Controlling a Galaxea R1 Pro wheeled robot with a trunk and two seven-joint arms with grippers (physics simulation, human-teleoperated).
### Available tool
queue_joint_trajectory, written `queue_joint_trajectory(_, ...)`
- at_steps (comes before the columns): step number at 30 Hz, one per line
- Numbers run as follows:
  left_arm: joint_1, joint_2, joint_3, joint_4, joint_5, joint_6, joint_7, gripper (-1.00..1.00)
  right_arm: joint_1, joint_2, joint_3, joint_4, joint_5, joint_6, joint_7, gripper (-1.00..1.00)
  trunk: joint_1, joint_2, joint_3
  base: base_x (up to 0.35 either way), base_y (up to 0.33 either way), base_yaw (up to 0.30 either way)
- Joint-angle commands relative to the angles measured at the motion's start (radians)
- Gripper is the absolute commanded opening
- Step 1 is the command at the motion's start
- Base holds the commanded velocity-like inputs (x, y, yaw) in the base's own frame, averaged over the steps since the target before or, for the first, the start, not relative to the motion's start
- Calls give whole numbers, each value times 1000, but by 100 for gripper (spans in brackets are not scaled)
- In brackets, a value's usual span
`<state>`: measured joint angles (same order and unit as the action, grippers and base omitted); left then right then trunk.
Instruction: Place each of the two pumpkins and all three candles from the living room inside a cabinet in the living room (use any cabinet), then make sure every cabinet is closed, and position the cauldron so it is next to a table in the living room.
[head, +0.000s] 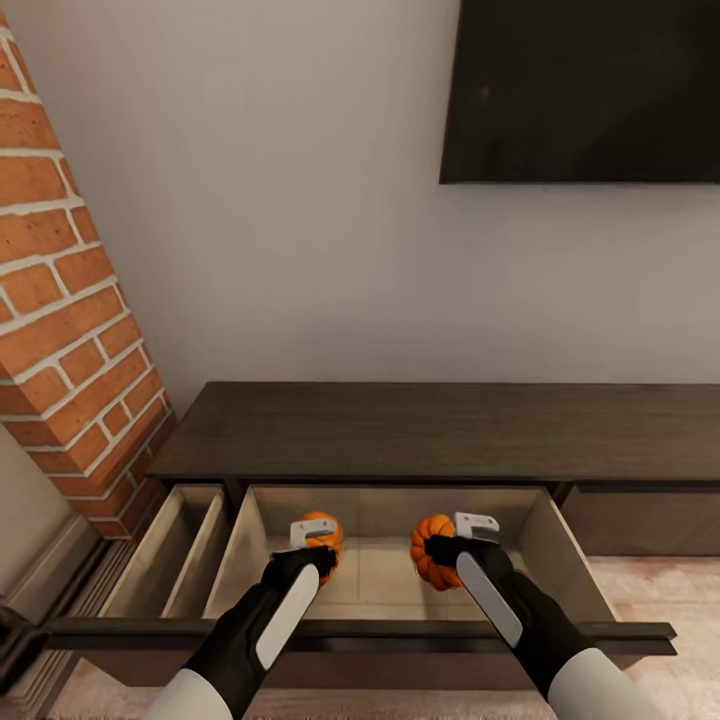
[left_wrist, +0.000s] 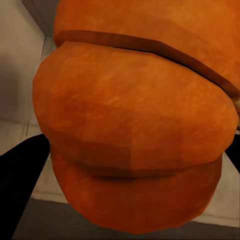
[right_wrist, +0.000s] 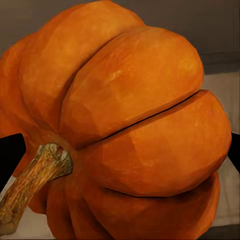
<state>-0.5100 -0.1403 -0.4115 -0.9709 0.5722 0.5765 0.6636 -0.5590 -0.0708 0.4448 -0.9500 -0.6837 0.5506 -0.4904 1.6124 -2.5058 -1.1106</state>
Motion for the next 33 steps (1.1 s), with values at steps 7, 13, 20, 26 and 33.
queue_joint_trajectory(7, -1, -7, -25, -40, 5, -3, 111, -100, -1, 11, 4, 6, 46, -28, -8, -100, 3, -2, -28, 0, 0, 0)
queue_joint_trajectory(13, -1, -6, -26, -59, 13, -3, 118, -100, -1, 11, 3, 6, 49, -28, -8, -100, 6, -4, -51, 0, 0, 0)
queue_joint_trajectory(20, -1, -5, -26, -66, 15, -1, 112, -100, -1, 11, 1, 7, 46, -22, -9, -100, 7, -4, -63, 0, 0, 0)
queue_joint_trajectory(26, -1, -5, -26, -66, 15, 1, 108, -100, -1, 11, -1, 7, 43, -21, -10, -100, 10, -6, -86, 0, 0, 0)
queue_joint_trajectory(33, -1, -4, -26, -66, 16, 2, 108, -100, -1, 11, -1, 7, 47, -21, -10, -100, 11, -6, -94, 0, 0, 0)
